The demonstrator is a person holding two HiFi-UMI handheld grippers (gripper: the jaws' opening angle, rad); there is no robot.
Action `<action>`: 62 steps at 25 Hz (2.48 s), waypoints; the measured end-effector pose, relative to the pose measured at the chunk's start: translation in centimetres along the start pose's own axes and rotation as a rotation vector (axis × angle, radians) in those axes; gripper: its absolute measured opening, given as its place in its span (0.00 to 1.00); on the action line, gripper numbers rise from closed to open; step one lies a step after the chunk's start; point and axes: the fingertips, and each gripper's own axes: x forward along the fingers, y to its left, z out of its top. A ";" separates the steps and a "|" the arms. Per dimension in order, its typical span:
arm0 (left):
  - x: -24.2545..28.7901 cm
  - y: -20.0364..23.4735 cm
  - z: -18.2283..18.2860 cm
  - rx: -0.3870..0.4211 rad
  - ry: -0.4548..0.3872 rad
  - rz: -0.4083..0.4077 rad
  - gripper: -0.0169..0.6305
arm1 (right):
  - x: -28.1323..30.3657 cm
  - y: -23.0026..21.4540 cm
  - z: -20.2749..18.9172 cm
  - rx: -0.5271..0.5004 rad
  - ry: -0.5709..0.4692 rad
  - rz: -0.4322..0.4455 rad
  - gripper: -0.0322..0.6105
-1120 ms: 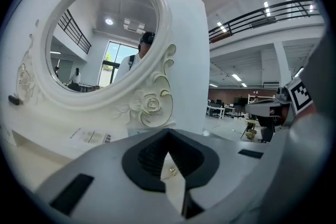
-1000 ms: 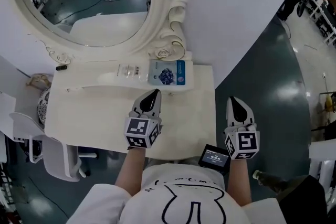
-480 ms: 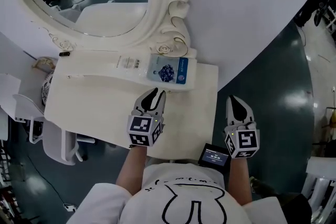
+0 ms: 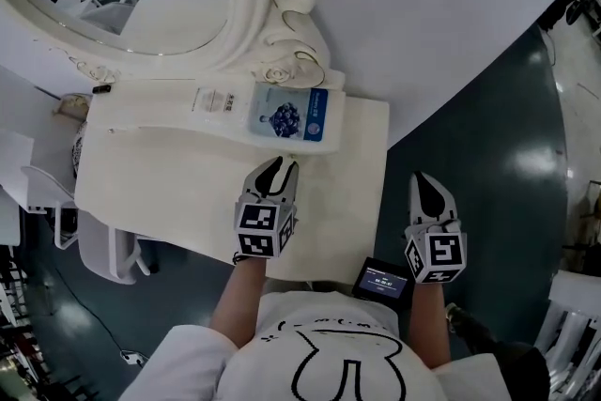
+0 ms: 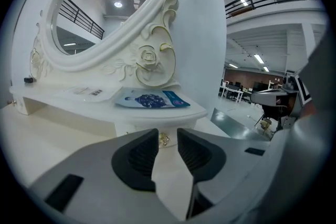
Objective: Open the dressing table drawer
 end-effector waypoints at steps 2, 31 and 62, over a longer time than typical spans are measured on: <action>0.5 0.1 -0.6 -0.002 0.026 0.011 0.25 | 0.1 -0.3 -0.7 0.012 0.012 0.000 0.09; 3.6 0.4 -2.9 0.034 0.193 -0.009 0.19 | 0.1 -1.1 -3.0 0.051 0.051 -0.045 0.09; 1.1 -0.4 -4.3 0.035 0.233 -0.068 0.19 | -1.6 1.8 -2.6 0.046 0.043 -0.045 0.10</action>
